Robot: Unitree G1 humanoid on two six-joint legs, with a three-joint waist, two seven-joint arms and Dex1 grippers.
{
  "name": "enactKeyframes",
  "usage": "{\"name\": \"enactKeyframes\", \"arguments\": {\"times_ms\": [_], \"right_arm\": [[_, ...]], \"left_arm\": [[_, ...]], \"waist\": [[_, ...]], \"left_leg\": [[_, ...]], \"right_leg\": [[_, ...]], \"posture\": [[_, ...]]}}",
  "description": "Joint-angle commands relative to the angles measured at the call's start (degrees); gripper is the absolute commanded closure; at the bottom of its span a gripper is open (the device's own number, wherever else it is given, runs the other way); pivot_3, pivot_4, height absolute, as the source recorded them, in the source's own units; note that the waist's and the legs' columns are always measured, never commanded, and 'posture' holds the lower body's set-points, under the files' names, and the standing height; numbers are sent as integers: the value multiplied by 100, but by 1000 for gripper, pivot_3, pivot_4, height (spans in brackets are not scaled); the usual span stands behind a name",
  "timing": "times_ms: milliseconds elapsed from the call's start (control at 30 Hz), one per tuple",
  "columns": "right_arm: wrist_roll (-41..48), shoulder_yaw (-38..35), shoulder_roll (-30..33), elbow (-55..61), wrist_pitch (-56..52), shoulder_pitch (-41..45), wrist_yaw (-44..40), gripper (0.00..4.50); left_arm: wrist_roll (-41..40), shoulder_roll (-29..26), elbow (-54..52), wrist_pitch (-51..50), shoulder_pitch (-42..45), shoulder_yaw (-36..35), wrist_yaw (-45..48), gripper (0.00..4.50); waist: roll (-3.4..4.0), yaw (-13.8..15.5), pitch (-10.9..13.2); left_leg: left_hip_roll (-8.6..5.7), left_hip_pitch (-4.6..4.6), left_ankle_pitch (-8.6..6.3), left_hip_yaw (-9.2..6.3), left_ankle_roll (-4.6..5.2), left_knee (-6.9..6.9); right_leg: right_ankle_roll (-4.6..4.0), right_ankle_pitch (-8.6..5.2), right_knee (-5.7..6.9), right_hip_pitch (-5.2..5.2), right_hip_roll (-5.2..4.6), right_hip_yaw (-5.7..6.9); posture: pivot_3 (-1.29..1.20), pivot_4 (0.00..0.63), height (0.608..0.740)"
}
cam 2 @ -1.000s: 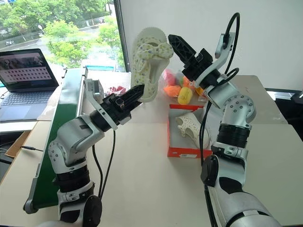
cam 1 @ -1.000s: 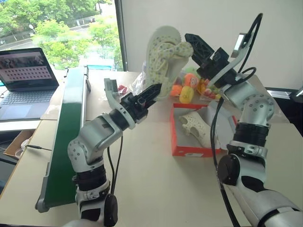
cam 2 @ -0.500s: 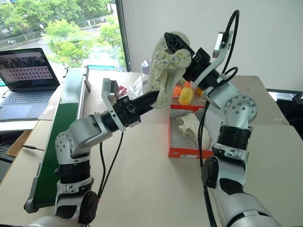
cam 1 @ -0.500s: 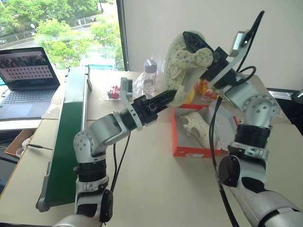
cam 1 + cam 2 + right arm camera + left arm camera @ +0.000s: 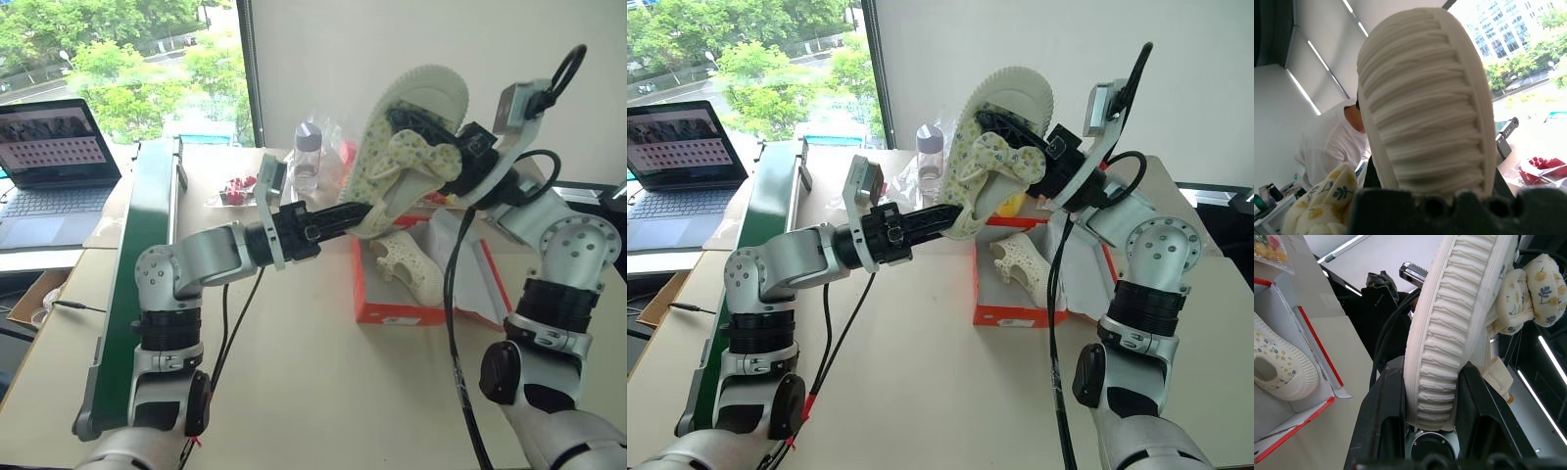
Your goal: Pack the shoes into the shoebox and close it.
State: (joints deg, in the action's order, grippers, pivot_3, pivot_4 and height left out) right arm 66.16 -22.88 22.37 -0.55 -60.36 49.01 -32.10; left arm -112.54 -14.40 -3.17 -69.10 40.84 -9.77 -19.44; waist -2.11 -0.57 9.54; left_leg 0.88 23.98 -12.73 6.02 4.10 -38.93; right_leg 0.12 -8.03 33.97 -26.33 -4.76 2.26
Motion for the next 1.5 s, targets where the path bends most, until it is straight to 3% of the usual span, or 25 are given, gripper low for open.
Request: {"name": "enactKeyframes", "arguments": {"times_ms": [33, 133, 200, 400, 500, 600, 733, 900, 1033, 1167, 1500], "right_arm": [[282, 355, 5, 248, -222, 90, -342, 4112], [-62, 447, 153, 115, -49, 158, -307, 4115], [-349, 444, 331, -157, 142, 286, -264, 4120], [-885, 312, 657, -850, 536, 703, -7, 4120], [-1584, 474, 842, -1338, 754, 1080, 533, 4120], [-2099, 910, 1078, -1637, 506, 1195, 521, 4120], [-2749, 1731, 1337, -1944, 339, 988, -38, 4120], [-3276, 2475, 1640, -2247, 339, 674, -982, 4120], [-3625, 3212, 2131, -2022, 482, 443, -2166, 4120], [-3851, 3437, 2149, -2324, 552, 540, -2715, 4120], [-4453, 3600, 1721, -3044, 947, 795, -3327, 4120]], "left_arm": [[-46, -91, -307, 225, 61, 33, 19, 3628], [-46, -412, -499, 226, -57, 34, 86, 3628], [-46, -755, -593, 224, -147, -56, 202, 2701], [-46, -1687, -448, 255, -34, -313, 661, 592], [-46, -2305, -366, 239, 34, -470, 1015, 592], [13, -2618, -435, 367, 19, -349, 1164, 592], [171, -2686, -577, 511, -72, -198, 1328, 592], [333, -2661, -805, 680, -266, -78, 1422, 592], [394, -2735, -989, 770, -516, -93, 1451, 592], [394, -2757, -1046, 891, -584, -76, 1432, 592], [352, -2773, -1244, 1089, -774, -30, 1334, 592]], "waist": [[0, 4, 0], [1, 1, 1], [1, -15, 1], [7, 8, 9], [10, 8, 16], [10, 29, 17], [9, 40, 17], [11, 47, 20], [11, 53, 24], [7, 37, 26], [7, 52, 26]], "left_leg": [[-1, 1, 0, 0, 0, 0], [-1, 2, 0, 0, 0, 0], [-1, 1, -1, 1, -1, 2], [-2, 7, -2, 1, -6, 2], [-4, 23, -3, 4, -7, 2], [-4, 32, -1, 7, -4, 9], [-4, 32, -7, 11, 3, 17], [-7, 38, -10, 14, 9, 16], [-12, 42, -13, 15, 13, 14], [-10, 37, -13, 18, 13, 10], [-7, 29, -7, 16, 3, 10]], "right_leg": [[-1, 0, -1, 0, -2, 0], [-2, 0, -2, -1, -3, 0], [-3, -1, -1, -3, -4, 0], [-42, -26, -3, -8, -8, 3], [-41, -25, -3, -24, -11, 2], [-44, -25, 0, -38, -11, 2], [-70, -22, -3, -38, -12, 1], [-35, -6, -5, -40, -12, 1], [-29, -6, -5, -45, -17, 0], [5, -26, -3, -44, -16, 0], [-11, -16, 2, -38, -12, -1]], "posture": [[0, 150, 740], [0, 150, 740], [0, 150, 740], [0, 150, 740], [0, 150, 740], [0, 150, 740], [0, 150, 740], [0, 150, 740], [0, 150, 740], [0, 150, 740], [0, 150, 740]]}}
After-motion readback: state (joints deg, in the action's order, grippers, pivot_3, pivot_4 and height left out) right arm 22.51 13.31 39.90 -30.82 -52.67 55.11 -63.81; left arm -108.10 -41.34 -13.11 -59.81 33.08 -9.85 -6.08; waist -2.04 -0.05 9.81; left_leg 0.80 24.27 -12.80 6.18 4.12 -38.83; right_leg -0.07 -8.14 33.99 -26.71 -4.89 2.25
